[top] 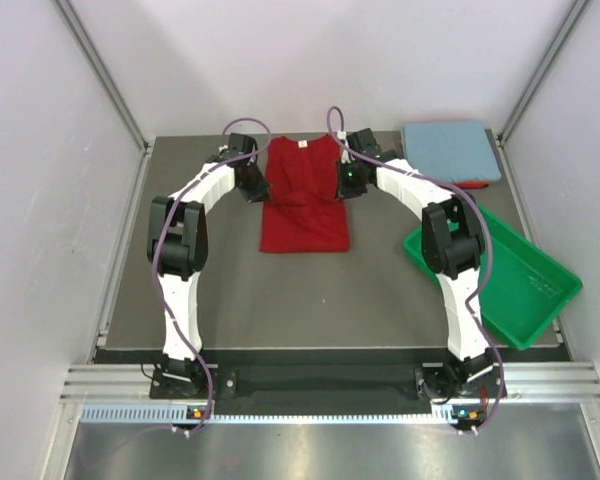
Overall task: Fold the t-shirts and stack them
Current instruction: Fold the tshirt
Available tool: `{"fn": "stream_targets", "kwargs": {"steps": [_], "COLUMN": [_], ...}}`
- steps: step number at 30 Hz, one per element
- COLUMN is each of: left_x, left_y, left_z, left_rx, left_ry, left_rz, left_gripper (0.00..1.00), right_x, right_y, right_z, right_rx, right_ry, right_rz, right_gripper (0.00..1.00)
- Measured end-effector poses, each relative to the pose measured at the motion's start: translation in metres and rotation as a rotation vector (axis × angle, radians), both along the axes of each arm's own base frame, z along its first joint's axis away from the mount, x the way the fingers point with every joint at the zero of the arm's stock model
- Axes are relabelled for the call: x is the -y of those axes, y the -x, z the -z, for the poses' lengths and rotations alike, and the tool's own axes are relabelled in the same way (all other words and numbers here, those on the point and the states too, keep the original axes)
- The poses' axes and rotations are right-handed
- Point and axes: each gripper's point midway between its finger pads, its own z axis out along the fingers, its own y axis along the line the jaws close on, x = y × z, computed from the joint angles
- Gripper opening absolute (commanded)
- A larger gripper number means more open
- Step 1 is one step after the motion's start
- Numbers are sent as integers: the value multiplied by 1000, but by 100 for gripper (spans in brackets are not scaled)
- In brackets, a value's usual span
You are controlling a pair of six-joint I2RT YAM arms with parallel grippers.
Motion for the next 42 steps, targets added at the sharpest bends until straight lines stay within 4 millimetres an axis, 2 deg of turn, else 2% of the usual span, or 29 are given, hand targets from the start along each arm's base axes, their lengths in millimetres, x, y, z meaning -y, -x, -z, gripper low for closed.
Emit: {"fn": "stream_targets", "kwargs": {"steps": [9,13,16,17,20,25,27,29,33,35,38,42], "left_x": [-12,-12,-18,-22,-35,-58,-62,-59,-42,-33,-21,-15], "left_y": [-5,-13,-16,-18,-26,-34,-23,-4,68,90,107,108], "left_z": [3,3,4,4,-1,-17,-24,-28,-18,-6,11,22], "left_rx": [-7,6,9,12,34,82,79,79,5,-38,-101,-119], "left_ry": [-5,2,-5,-10,-31,-109,-118,-102,-6,41,97,129], "left_rz": [-28,-25,-36,-44,-64,-65,-45,-12,75,112,157,185], "left_gripper": [0,17,31,38,47,49,48,48,52,52,52,52], "right_x": [4,-1,-4,-6,-7,5,16,26,40,41,43,41], "right_y": [-17,-31,-39,-41,-50,-57,-53,-36,3,21,40,54], "right_z": [-1,-3,-2,-1,1,-4,-4,-3,-10,-15,-16,-5], "right_rx": [15,35,41,44,50,51,46,8,-43,-50,-67,-104], "right_ry": [-49,-73,-88,-95,-111,-128,-125,-119,-115,-123,-133,-152], "right_rz": [4,0,-4,-6,-5,19,31,33,21,-4,-35,-68], "right_gripper": [0,0,7,14,31,45,46,48,54,55,55,55]}}
